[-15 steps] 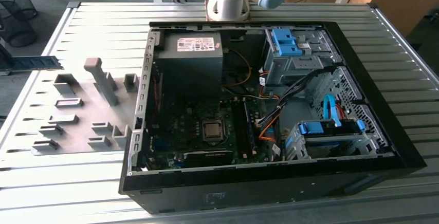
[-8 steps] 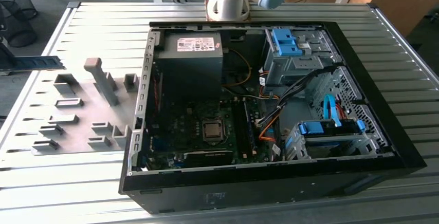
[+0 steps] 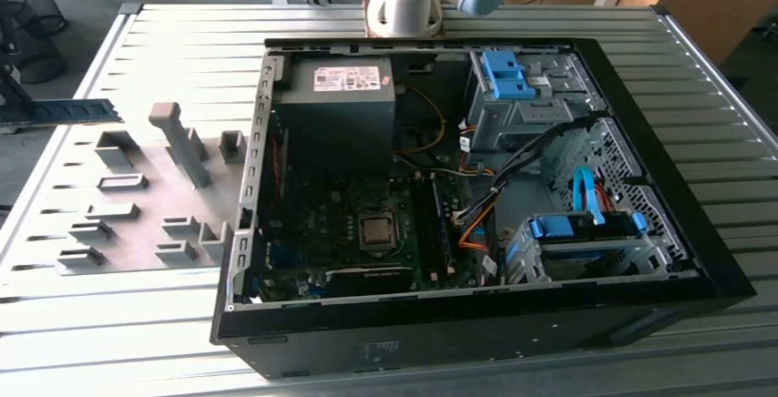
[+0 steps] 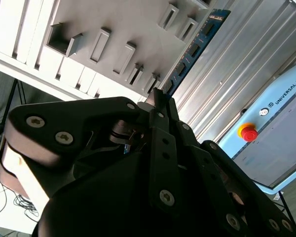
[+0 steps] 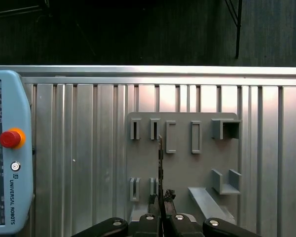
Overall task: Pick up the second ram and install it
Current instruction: 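Pick up the second ram and move it above second insertion slot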
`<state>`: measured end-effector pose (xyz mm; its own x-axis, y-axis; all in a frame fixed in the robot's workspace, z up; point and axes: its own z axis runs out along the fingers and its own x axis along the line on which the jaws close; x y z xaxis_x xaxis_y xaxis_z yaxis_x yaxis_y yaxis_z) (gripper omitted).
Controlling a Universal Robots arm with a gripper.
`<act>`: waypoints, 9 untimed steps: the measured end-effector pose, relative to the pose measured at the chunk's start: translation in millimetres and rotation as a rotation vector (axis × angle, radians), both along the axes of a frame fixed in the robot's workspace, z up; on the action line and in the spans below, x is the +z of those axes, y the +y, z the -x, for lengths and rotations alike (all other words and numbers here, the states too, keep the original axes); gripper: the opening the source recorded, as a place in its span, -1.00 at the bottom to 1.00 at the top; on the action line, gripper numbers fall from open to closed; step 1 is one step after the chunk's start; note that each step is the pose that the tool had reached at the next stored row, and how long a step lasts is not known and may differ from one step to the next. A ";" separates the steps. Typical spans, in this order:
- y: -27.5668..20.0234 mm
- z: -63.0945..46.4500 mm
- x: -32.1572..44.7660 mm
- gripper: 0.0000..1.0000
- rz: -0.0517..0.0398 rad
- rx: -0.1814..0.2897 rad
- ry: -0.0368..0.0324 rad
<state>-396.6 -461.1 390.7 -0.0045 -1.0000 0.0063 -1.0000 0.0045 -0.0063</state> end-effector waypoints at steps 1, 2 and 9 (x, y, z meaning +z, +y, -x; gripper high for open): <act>0.0 -0.7 0.0 -0.73 0.0000 0.000 0.0000; 0.0 -1.4 0.0 -0.73 0.0000 0.000 0.0000; 0.0 -6.5 0.0 -0.73 0.0000 0.000 0.0000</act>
<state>-390.1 -461.1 390.7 -0.0045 -1.0000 0.0063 -1.0000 0.0045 -0.0062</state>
